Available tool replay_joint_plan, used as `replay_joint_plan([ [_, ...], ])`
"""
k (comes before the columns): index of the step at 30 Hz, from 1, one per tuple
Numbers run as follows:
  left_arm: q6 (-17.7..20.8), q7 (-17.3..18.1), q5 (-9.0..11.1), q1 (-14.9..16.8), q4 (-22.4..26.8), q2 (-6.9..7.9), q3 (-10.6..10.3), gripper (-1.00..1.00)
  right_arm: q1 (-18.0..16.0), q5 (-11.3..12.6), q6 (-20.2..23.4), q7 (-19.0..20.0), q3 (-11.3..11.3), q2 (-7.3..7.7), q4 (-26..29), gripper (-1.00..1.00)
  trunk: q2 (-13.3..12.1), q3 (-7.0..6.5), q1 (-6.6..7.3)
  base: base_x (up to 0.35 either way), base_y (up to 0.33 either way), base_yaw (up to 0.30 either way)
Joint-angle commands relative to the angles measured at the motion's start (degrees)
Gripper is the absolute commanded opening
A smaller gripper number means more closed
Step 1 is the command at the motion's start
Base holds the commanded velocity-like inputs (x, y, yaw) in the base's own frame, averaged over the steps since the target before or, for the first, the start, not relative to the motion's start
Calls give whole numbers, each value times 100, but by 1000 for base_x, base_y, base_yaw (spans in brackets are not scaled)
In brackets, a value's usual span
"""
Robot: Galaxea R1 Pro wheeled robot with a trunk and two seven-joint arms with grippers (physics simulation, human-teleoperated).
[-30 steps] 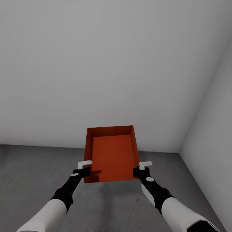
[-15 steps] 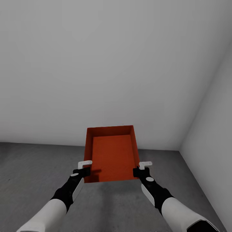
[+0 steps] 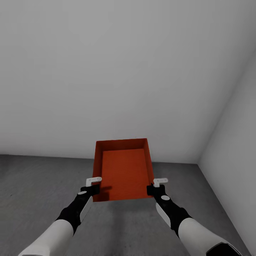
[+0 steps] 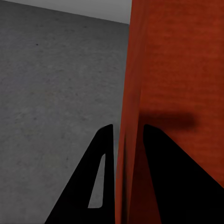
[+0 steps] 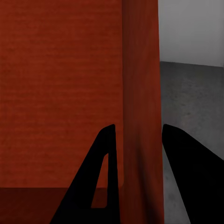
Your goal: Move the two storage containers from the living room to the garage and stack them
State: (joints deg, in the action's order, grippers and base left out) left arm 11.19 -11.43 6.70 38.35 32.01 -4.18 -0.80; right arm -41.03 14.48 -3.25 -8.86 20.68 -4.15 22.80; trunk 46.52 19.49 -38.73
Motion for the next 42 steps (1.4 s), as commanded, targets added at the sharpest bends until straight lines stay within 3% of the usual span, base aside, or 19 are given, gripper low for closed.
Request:
replay_joint_plan([
  [1,15,-52,-28,5,33,5,63,-100,-6,99,-36,-406,-64,318,-364,-100,6,16,-1,0,0,0],
  [18,15,-52,-28,5,33,5,63,-100,-7,99,-36,-406,-64,318,-364,-100,6,172,-1,0,0,0],
  [42,15,-52,-28,5,33,5,63,-100,-9,99,-36,-406,-64,318,-364,-100,969,824,-528,0,0,0],
])
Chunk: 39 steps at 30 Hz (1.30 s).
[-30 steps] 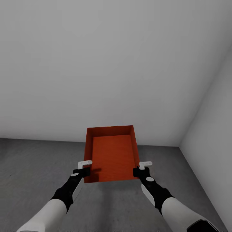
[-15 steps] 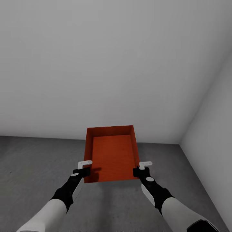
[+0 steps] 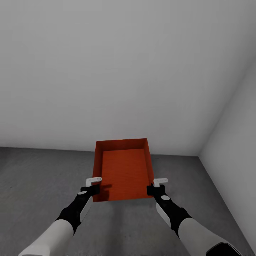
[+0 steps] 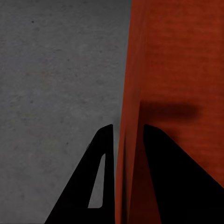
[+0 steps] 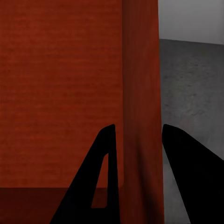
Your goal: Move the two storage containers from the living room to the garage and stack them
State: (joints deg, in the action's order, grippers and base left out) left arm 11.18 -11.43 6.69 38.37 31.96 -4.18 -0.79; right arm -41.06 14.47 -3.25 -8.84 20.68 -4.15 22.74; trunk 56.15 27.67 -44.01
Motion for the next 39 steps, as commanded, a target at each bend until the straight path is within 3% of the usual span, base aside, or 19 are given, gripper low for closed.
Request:
replay_joint_plan([
  [1,16,-52,-27,4,38,5,62,-100,-6,100,-35,-408,-64,318,-358,-100,46,33,-23,0,0,0],
  [39,16,-52,-27,4,34,5,62,-100,-7,100,-35,-414,-64,318,-358,-100,1570,1065,-857,0,0,0],
])
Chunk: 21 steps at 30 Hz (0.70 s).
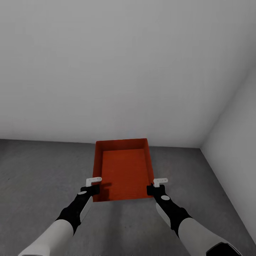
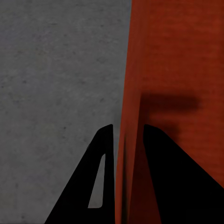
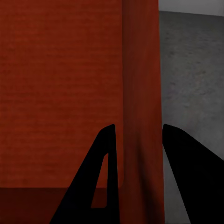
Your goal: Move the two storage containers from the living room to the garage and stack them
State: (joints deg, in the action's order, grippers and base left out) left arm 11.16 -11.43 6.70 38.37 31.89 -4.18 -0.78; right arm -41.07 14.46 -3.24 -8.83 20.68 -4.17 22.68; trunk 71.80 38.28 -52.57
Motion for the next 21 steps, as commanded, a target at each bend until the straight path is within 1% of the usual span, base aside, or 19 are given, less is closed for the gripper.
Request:
replay_joint_plan([
  [1,18,-53,-28,4,43,5,61,-100,-6,101,-36,-414,-64,320,-352,-100,45,32,-22,0,0,0],
  [21,18,-53,-28,4,45,5,61,-100,-6,101,-36,-413,-64,320,-352,-100,847,576,-462,0,0,0],
])
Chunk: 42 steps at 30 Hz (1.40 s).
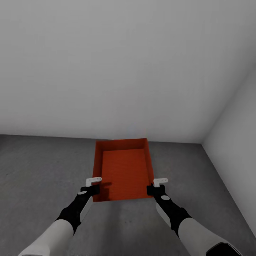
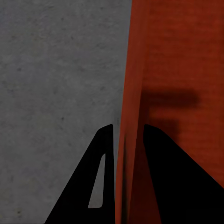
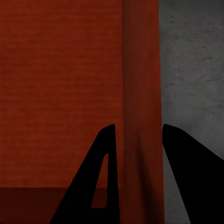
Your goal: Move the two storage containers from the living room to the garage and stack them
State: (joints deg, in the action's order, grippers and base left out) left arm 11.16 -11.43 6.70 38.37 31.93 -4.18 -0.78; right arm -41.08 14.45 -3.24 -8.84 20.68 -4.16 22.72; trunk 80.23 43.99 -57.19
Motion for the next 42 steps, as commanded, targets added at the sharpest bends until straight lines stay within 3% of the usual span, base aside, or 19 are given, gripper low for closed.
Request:
replay_joint_plan([
  [1,18,-53,-28,4,41,5,61,-100,-4,102,-36,-414,-64,320,-356,-100,44,32,-22,0,0,0],
  [9,18,-53,-28,4,40,5,61,-100,-2,101,-36,-412,-64,320,-356,-100,365,249,-198,0,0,0],
  [42,18,-53,-28,4,41,5,61,-100,-5,102,-36,-414,-64,321,-356,-100,365,554,-198,0,0,0],
])
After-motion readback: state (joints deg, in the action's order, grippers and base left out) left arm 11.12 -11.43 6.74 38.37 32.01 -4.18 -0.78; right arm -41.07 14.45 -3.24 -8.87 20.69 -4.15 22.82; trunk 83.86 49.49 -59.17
